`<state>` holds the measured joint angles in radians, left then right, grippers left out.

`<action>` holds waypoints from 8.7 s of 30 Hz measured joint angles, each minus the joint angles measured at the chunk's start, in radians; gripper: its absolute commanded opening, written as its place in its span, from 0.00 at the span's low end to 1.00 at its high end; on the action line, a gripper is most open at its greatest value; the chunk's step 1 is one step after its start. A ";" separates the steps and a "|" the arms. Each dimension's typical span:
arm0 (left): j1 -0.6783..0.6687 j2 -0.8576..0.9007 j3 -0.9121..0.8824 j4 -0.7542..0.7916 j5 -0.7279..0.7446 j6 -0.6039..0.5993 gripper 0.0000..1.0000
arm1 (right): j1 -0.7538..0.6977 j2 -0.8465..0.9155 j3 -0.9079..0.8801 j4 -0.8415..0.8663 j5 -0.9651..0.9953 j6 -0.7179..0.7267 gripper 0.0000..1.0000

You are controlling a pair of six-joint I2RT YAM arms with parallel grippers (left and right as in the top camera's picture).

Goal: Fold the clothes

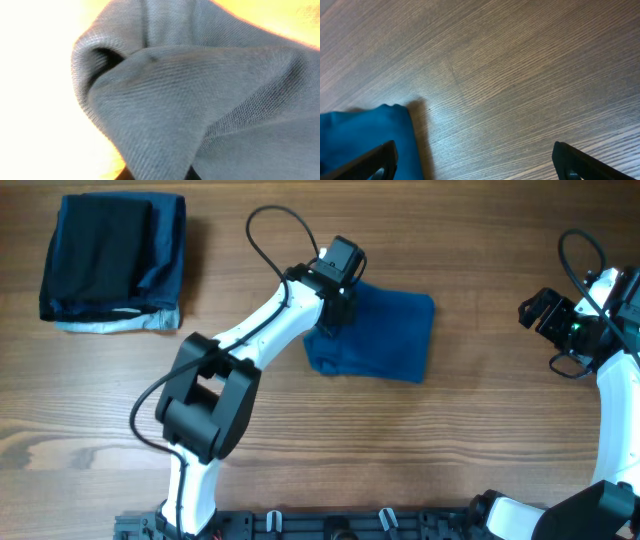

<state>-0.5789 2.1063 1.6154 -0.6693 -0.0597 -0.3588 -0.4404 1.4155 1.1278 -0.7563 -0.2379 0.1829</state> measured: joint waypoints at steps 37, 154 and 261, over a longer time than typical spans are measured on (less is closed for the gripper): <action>0.469 -0.237 0.007 0.547 -0.393 0.007 0.04 | 0.000 0.000 0.000 0.000 0.000 0.000 0.99; 1.007 -0.349 -0.031 0.406 0.568 -0.076 0.06 | 0.000 0.000 0.000 0.000 0.003 0.000 1.00; 1.004 -0.231 -0.040 0.361 0.616 -0.287 1.00 | 0.484 -1.398 -1.120 0.771 0.243 -0.018 1.00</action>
<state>0.4255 1.8755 1.5753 -0.3080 0.5560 -0.6456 0.0437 0.0174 0.0078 0.0147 0.0051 0.1646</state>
